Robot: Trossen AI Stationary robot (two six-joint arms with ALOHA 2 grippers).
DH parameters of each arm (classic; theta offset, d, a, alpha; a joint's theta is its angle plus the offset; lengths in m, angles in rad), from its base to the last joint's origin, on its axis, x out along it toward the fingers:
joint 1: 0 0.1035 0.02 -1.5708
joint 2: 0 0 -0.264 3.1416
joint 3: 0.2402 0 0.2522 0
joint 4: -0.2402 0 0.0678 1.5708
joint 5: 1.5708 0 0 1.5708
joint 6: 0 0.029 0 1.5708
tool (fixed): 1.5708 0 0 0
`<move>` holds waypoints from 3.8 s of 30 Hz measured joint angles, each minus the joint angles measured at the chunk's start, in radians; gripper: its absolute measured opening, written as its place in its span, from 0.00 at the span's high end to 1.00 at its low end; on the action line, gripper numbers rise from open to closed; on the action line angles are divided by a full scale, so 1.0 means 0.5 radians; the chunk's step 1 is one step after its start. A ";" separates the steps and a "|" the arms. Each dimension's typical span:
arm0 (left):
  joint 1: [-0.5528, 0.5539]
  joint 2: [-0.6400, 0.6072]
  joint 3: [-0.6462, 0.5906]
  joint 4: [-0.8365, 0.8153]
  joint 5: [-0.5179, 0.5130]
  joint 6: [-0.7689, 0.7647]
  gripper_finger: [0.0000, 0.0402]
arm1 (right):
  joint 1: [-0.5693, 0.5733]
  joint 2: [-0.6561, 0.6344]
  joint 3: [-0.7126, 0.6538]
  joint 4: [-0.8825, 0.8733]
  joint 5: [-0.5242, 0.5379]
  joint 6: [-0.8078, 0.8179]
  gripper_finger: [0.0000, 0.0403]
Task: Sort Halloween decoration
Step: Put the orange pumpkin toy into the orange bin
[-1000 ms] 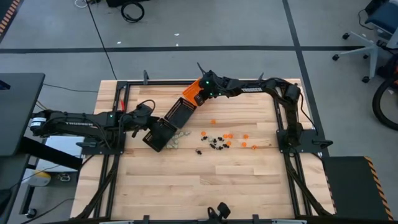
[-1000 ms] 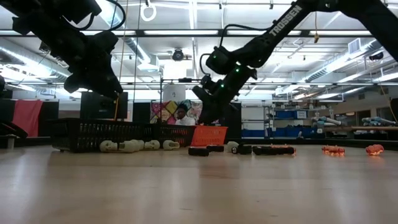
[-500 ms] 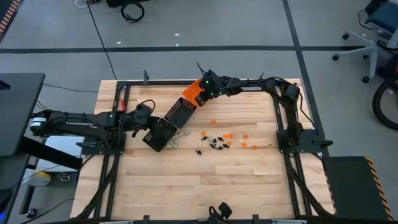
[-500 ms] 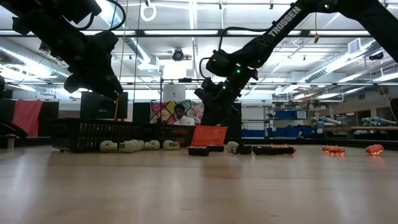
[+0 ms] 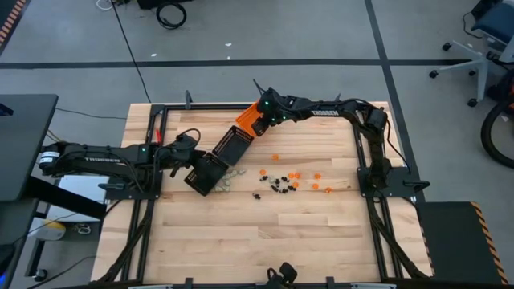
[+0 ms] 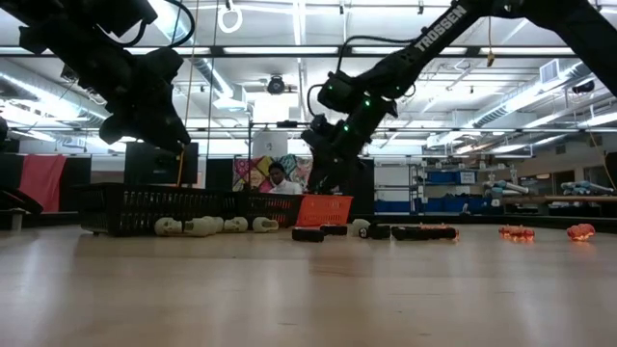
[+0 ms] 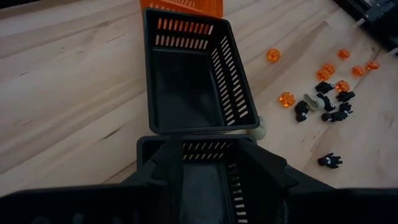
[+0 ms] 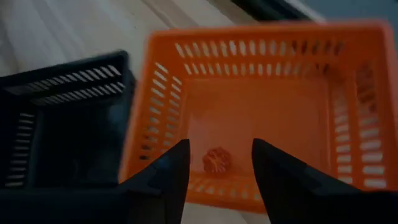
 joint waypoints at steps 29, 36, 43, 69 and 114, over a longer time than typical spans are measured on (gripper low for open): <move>0.000 0.000 0.000 0.000 0.000 0.004 0.69 | 0.371 -0.002 0.278 -1.046 0.106 -0.063 0.57; 0.001 0.000 0.000 0.000 -0.001 0.004 0.69 | 0.430 -0.003 0.187 -1.159 0.112 0.114 0.57; 0.000 0.000 0.000 0.000 -0.002 0.004 0.69 | 0.514 0.001 0.039 -1.080 0.275 0.118 0.57; 0.001 0.000 0.000 0.000 -0.001 0.004 0.69 | 0.504 -0.013 -0.245 -0.797 0.199 0.168 0.62; 0.001 0.000 0.000 -0.001 0.000 0.004 0.69 | 0.529 -0.010 -0.132 -1.379 0.202 0.026 0.46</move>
